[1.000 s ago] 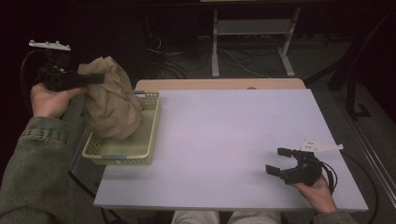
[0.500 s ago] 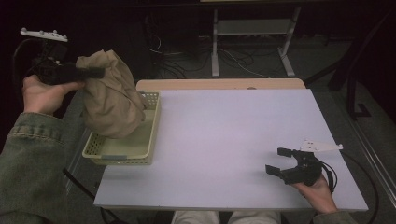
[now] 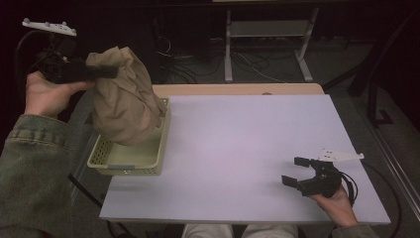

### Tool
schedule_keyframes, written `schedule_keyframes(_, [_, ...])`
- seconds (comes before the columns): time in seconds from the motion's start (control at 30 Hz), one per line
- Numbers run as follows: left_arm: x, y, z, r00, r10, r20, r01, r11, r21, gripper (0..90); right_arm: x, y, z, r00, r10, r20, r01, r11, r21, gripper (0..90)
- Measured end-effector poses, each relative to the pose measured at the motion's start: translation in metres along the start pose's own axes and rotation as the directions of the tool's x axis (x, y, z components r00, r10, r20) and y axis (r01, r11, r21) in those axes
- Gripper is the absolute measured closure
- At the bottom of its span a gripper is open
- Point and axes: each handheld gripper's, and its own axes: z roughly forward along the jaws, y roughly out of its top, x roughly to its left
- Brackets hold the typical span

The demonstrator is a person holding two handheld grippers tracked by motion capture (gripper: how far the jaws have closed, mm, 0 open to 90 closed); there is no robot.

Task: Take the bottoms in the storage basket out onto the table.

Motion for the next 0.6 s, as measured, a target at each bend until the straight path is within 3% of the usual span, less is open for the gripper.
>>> schedule_keyframes(0.17, [-0.007, 0.007, 0.004, 0.9988, 0.042, 0.025, -0.042, 0.9991, 0.001, 76.7, 0.001, 0.000, 0.000, 1.0000, 0.002, -0.002, -0.002, 1.000, 0.005, 0.6])
schedule_keyframes(0.27, [-0.012, 0.011, 0.007, 0.9985, 0.039, 0.038, -0.039, 0.9992, -0.001, 76.7, 0.002, 0.000, 0.000, 1.0000, -0.003, -0.004, 0.003, 1.000, 0.004, 0.6])
schedule_keyframes(0.3, [-0.011, 0.012, 0.009, 0.9968, 0.063, 0.048, -0.063, 0.9980, -0.005, 76.7, 0.002, 0.000, 0.000, 1.0000, -0.004, -0.004, 0.004, 1.000, 0.003, 0.7])
schedule_keyframes(0.33, [-0.014, 0.013, 0.010, 0.9975, 0.049, 0.052, -0.049, 0.9988, -0.008, 76.7, 0.002, 0.000, 0.000, 1.0000, 0.000, -0.003, 0.000, 1.000, 0.002, 0.6])
schedule_keyframes(0.6, [-0.024, 0.023, 0.019, 0.9926, 0.092, 0.079, -0.090, 0.9956, -0.025, 76.6, 0.002, 0.000, 0.000, 1.0000, -0.005, -0.004, 0.005, 1.000, 0.004, 0.6])
